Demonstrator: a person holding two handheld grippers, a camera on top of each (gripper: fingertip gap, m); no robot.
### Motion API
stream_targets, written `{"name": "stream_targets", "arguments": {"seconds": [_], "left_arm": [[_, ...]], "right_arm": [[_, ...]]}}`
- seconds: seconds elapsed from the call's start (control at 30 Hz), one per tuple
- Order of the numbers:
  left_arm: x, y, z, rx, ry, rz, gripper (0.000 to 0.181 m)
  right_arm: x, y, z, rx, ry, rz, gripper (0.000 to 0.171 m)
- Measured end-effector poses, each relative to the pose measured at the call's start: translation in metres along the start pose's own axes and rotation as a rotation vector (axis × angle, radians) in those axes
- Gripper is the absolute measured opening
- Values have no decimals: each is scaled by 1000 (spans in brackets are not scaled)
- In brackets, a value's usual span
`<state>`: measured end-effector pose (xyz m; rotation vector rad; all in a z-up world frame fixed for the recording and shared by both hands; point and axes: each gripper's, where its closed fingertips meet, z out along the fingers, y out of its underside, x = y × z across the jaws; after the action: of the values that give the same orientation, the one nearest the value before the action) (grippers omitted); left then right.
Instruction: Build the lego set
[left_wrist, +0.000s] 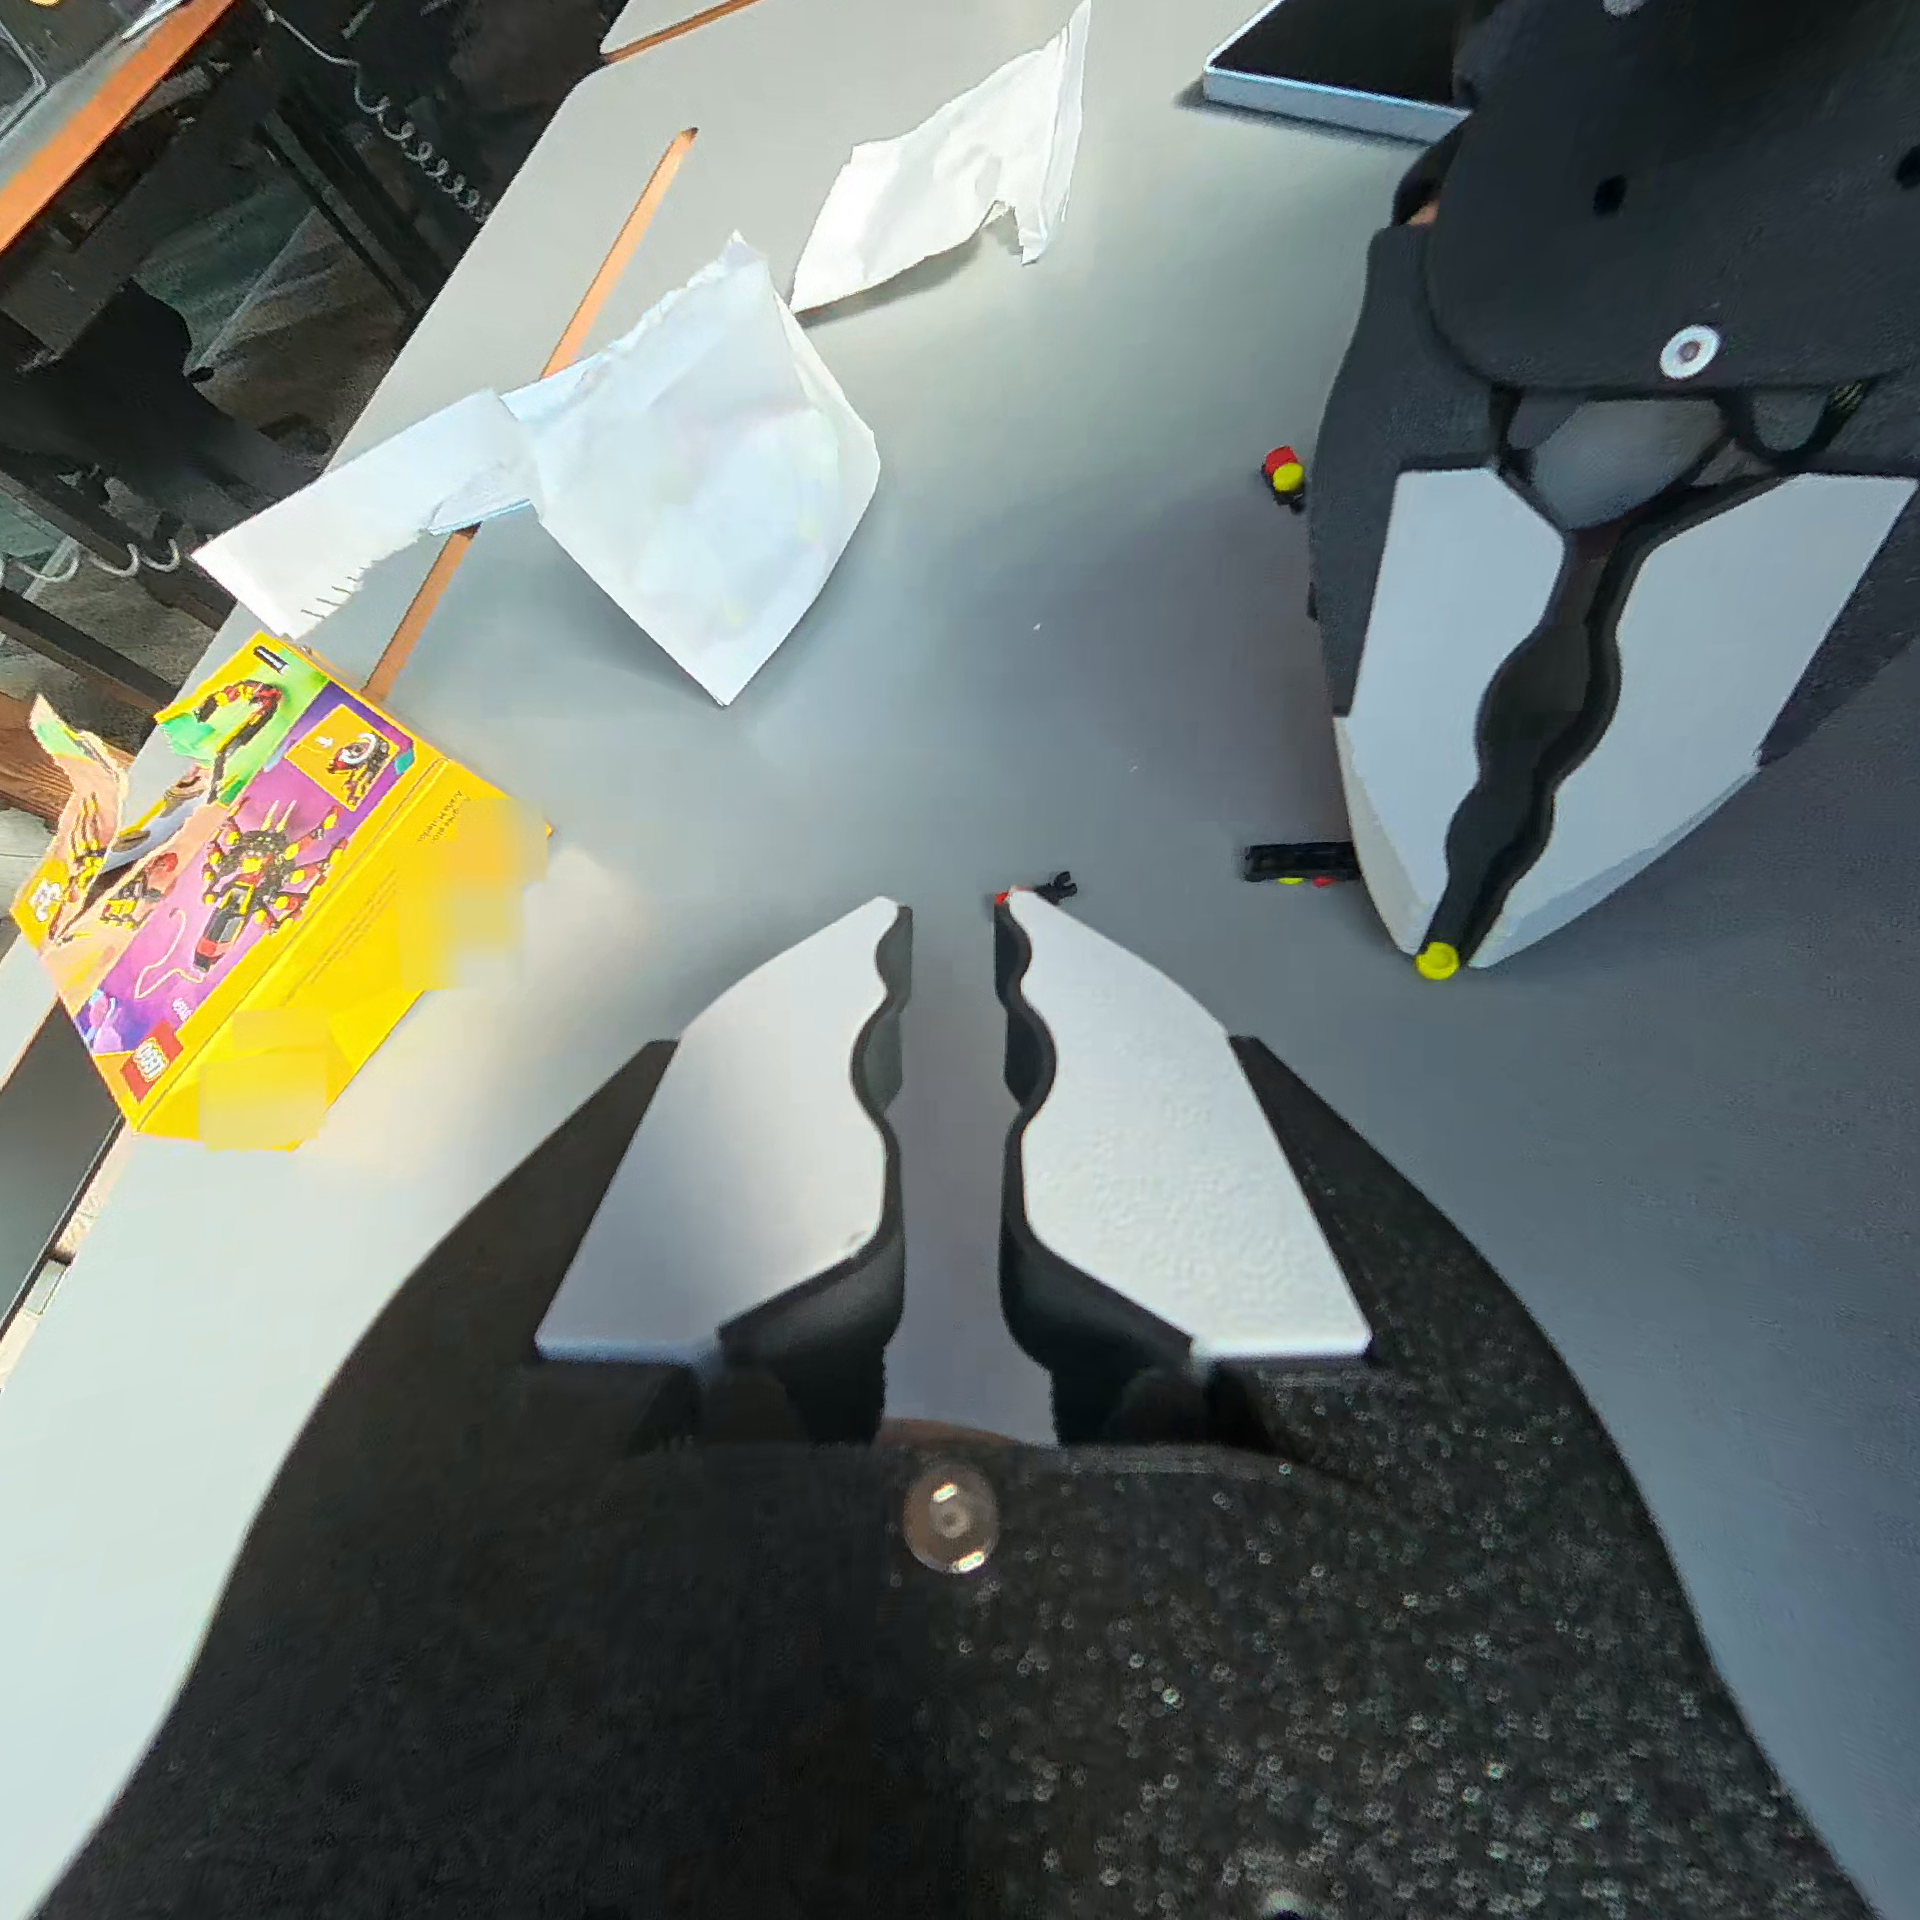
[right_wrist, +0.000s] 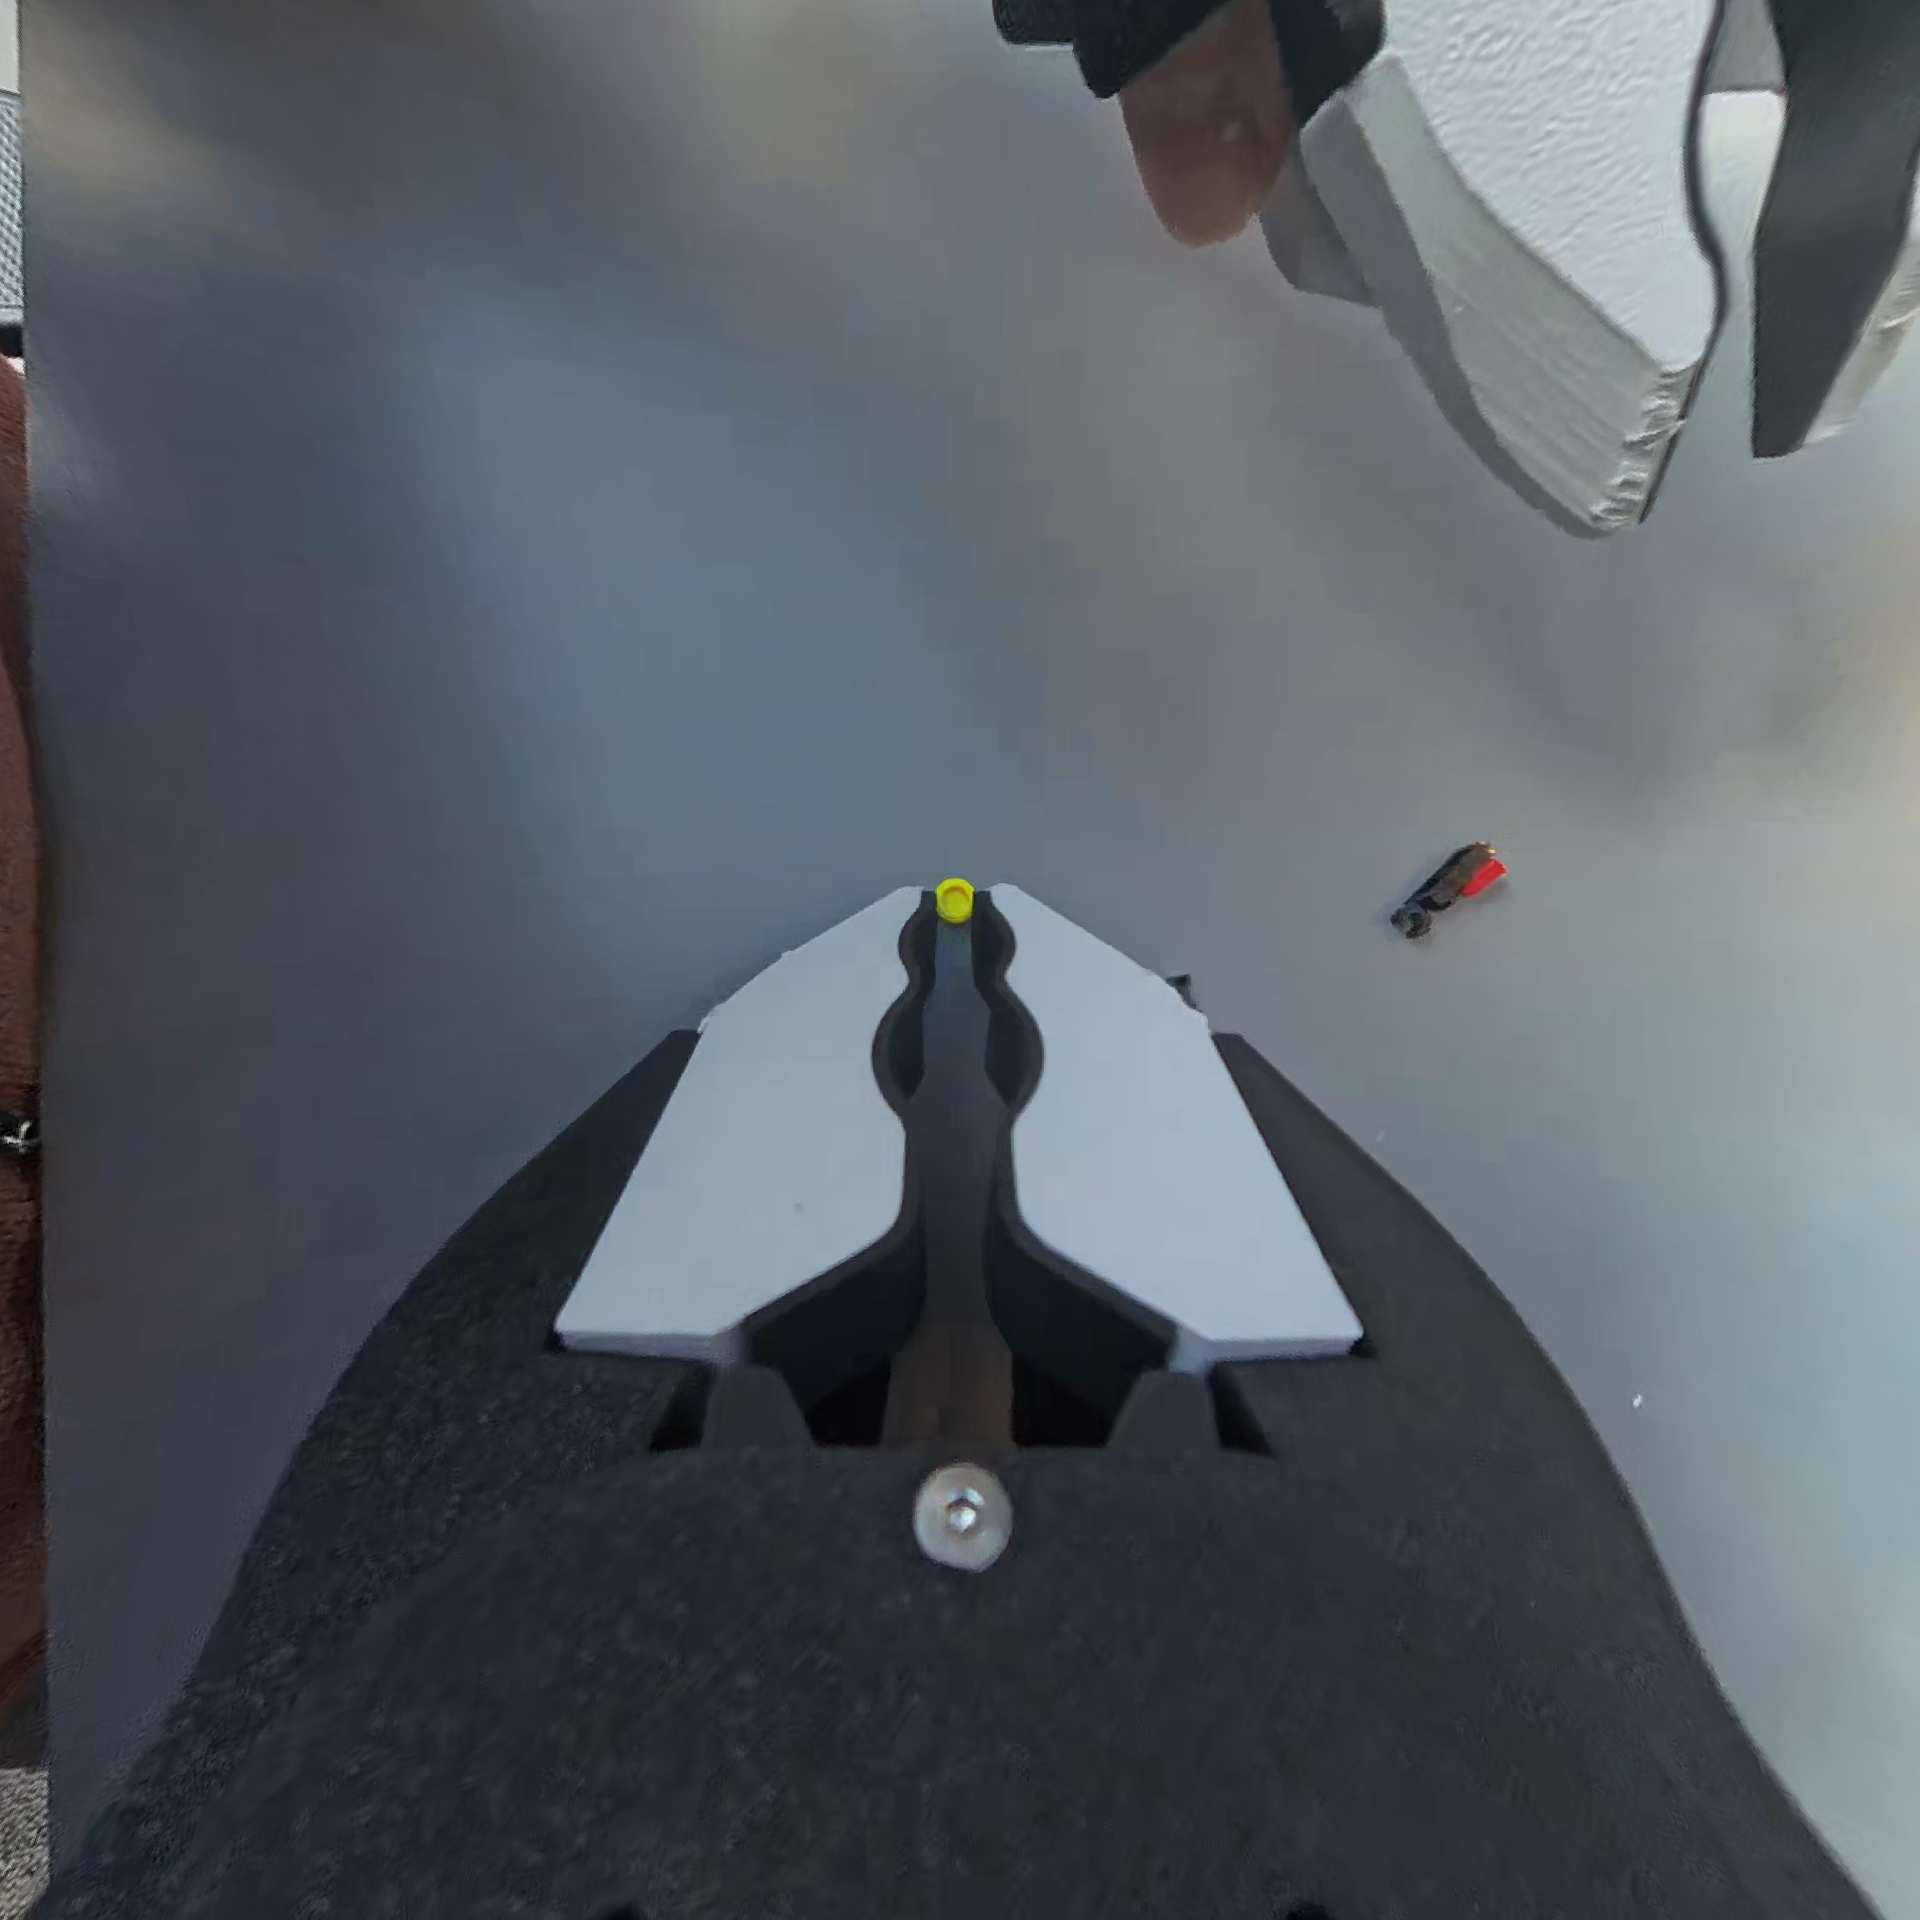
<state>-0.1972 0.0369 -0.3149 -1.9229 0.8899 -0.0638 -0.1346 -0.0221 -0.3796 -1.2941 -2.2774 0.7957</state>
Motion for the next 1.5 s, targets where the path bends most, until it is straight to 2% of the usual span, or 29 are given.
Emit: {"name": "stream_targets", "arguments": {"seconds": [0.1,0.23,0.3,0.4,0.47,0.57,0.7,0.8,0.87,0.93,1.0,1.1,1.23,1.37,1.4,1.47,1.5], "left_arm": [[-2,4,0,-6,-9,1,14],[1,6,0,17,-1,5,14],[3,6,2,22,4,8,14],[4,5,4,24,9,9,14],[5,6,4,18,12,15,14],[5,7,3,10,13,24,15],[3,8,2,8,10,22,15],[4,10,5,2,17,21,15],[4,8,8,2,18,26,15],[3,7,9,-3,-1,35,15],[3,10,8,-16,-11,37,15],[8,16,5,-11,10,36,15],[11,22,4,-22,21,47,15],[15,16,8,-3,38,42,15],[16,15,9,-3,41,46,15],[19,14,11,-2,47,57,15],[21,14,11,-1,52,63,15]], "right_arm": [[35,-4,-29,37,72,31,6],[149,12,-115,38,384,140,6],[198,24,-146,6,494,175,6],[232,40,-147,-83,453,238,8],[243,52,-138,-156,414,263,17],[252,57,-134,-158,419,265,22],[244,38,-148,-15,423,285,24],[246,50,-150,-70,483,245,24],[252,61,-151,-100,487,304,28],[243,44,-160,26,482,313,27],[211,21,-159,144,413,323,27],[123,5,-112,135,269,241,30],[31,25,-39,-51,254,212,30],[23,25,-16,-38,330,320,32],[27,24,-14,-23,349,333,29],[32,21,-10,-2,352,348,9],[33,20,-9,9,337,367,8]]}}
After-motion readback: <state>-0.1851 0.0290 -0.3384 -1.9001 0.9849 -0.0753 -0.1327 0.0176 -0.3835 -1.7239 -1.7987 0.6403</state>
